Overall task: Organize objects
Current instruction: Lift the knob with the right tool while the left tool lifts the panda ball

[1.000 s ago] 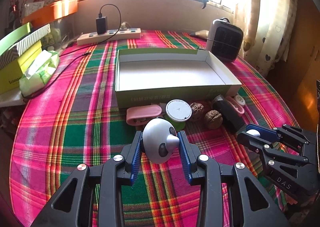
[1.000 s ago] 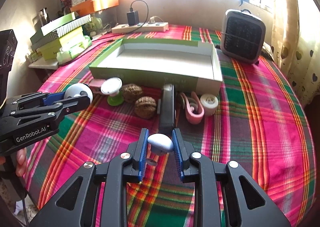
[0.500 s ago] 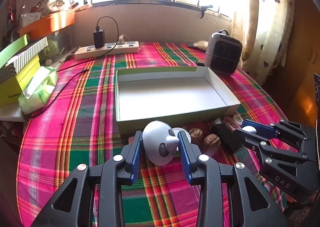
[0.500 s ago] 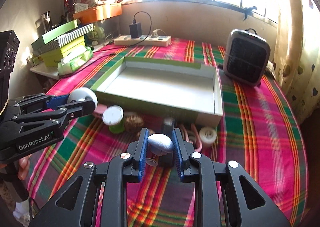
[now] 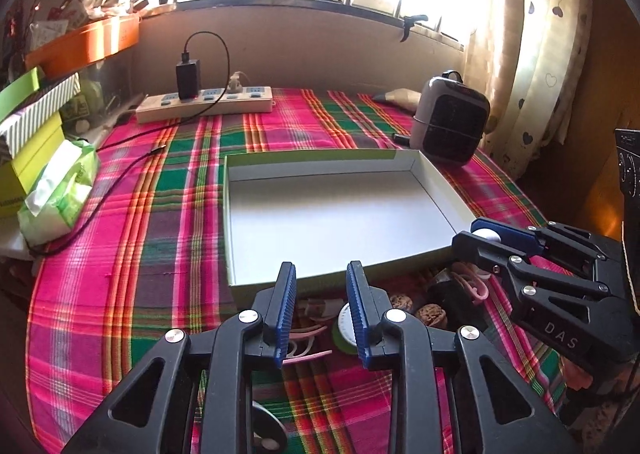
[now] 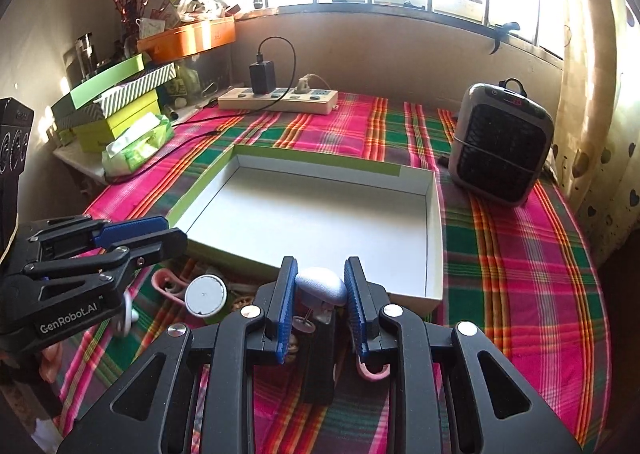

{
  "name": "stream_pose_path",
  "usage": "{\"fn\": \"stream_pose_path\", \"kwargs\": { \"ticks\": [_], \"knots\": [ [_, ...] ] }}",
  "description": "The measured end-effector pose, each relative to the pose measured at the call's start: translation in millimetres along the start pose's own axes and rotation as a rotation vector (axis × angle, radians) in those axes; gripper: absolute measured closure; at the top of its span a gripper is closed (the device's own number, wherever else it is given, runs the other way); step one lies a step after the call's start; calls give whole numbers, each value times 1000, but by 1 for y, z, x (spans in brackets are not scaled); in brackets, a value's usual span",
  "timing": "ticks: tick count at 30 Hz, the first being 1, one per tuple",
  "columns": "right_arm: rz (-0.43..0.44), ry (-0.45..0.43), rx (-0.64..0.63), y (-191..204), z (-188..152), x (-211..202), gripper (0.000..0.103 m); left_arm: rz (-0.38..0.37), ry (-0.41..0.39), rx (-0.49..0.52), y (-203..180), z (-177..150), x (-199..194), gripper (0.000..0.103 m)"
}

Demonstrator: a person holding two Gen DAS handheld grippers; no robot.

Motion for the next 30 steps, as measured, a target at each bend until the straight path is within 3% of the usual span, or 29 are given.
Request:
{"fn": "stream_pose_path", "kwargs": {
  "ticks": [6,11,20,30],
  "knots": [
    [16,6,4,2,-2,1,77,19,-4,-50,21,-5,-13,78],
    [25,3,0,4,-6,-2,77,22,30,-75,33,-19,-18,68],
    [48,9,-7,9,-13,-3,77,32,79,-121,42,-48,-23,62],
    [62,17,-10,12,-18,-5,77,-11,118,-151,44,-69,-22,60]
  ]
}}
Point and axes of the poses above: each gripper's, at about its wrist camera, not at the fingertips, and x roughly the way its jaws point, y to its left, z to its top, the point moved 1 cm from there along x, roughly the way its jaws point, and after that the axes turned 11 degrees about -z, right-handed, at the moved point
